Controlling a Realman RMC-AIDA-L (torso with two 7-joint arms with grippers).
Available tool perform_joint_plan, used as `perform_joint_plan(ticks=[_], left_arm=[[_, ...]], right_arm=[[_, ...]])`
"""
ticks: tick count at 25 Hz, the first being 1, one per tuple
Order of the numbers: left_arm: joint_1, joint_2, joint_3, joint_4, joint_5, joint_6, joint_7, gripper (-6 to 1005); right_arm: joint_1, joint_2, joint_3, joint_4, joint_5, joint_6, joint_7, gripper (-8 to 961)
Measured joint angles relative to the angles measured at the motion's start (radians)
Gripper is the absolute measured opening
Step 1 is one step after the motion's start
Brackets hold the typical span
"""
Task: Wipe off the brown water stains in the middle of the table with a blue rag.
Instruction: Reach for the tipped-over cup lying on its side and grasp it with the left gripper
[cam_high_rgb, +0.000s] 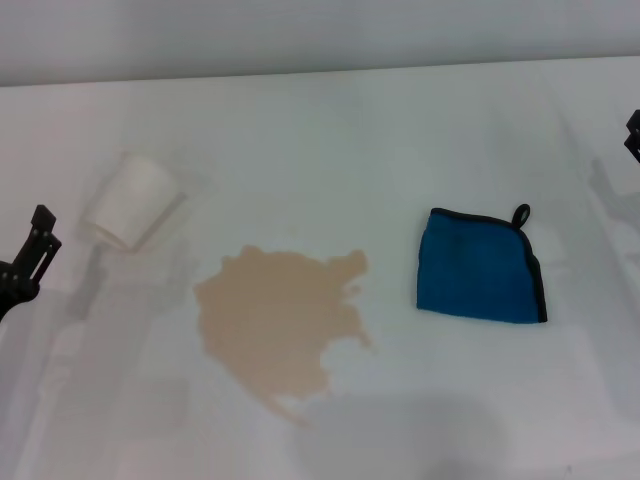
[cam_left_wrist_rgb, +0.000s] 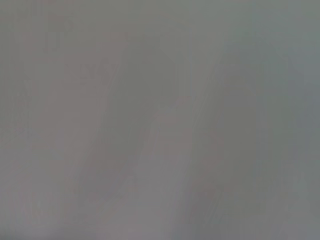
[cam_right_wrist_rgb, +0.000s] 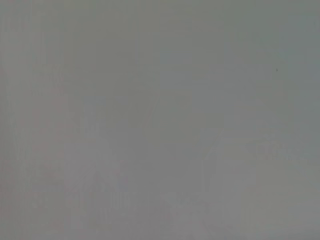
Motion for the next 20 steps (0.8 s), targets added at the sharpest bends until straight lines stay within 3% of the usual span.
perform_joint_plan(ticks=[10, 13, 17, 19, 20], left_arm=[[-0.014, 0.002, 0.000, -0.006, 0.003, -0.014, -0.002, 891], [-0.044, 0.006, 0.002, -0.026, 0.009, -0.015, -0.018, 890], [-0.152, 0.013, 0.029, -0.179, 0.127, -0.017, -0.206, 890], [-0.221, 0.015, 0.054, -0.298, 0.210, -0.017, -0.377, 889], [-0.288, 0.018, 0.069, -0.419, 0.304, -0.014, -0.542, 889]], right_arm=[[0.005, 0.000, -0.001, -0.003, 0.000, 0.003, 0.018, 868], [0.002, -0.001, -0.001, -0.007, 0.000, 0.004, 0.026, 867], [0.002, -0.002, -0.001, -0.009, 0.000, 0.005, 0.029, 867], [0.005, -0.002, -0.001, -0.009, 0.000, 0.005, 0.029, 867], [0.006, -0.002, -0.001, -0.009, 0.000, 0.005, 0.029, 867]])
